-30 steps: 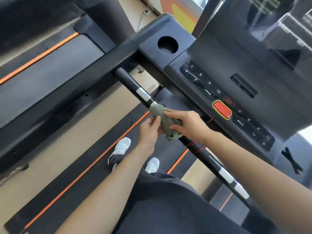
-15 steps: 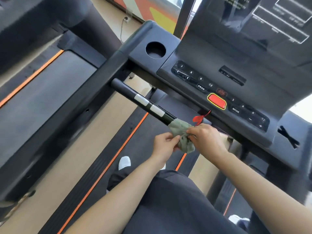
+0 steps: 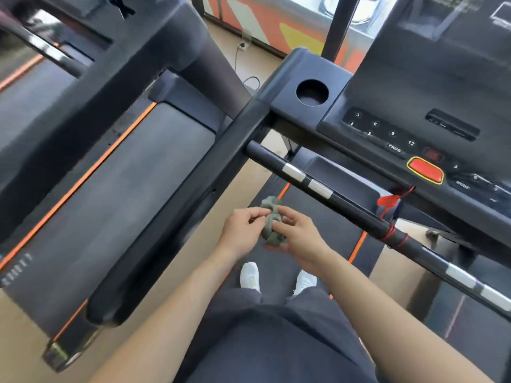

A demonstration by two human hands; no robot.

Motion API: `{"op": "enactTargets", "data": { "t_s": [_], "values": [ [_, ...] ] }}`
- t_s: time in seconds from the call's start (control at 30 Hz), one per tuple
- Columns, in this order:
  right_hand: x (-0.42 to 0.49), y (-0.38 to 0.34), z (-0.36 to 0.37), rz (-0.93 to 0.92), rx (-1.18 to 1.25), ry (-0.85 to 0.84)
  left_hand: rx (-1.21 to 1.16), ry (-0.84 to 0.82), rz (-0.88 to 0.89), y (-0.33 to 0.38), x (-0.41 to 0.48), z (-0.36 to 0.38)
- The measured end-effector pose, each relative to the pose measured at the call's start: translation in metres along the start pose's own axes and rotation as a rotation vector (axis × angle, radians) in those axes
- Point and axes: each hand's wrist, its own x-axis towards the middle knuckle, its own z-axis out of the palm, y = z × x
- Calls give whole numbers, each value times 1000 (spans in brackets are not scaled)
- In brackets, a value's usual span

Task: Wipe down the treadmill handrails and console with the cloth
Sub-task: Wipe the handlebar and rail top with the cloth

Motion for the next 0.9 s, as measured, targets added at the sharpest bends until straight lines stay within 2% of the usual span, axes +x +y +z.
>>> {"op": "enactTargets", "data": {
  "t_s": [0.1, 0.2, 0.27, 0.4, 0.47, 0.6, 0.77, 0.9],
  "values": [
    [23, 8, 22, 27, 9, 64, 159, 67, 75, 0, -4, -44],
    [60, 15, 39, 79, 79, 222, 350, 299, 256, -4, -9, -88],
    [86, 17, 50, 110, 140, 298, 526, 398, 361, -15, -9, -112],
    [122, 13, 73, 163, 249, 359, 731, 357, 375, -44, -6, -141],
    [130, 10, 86, 194, 359, 312, 777, 289, 355, -54, -5, -148],
    [136, 20, 104, 237, 399, 192, 830, 206, 346, -60, 0, -158],
    [132, 45, 107, 377, 350, 43, 805, 263, 376, -70, 2, -155],
    [137, 28, 96, 350, 445, 38, 794, 302, 421, -75, 5, -155]
  ]
}}
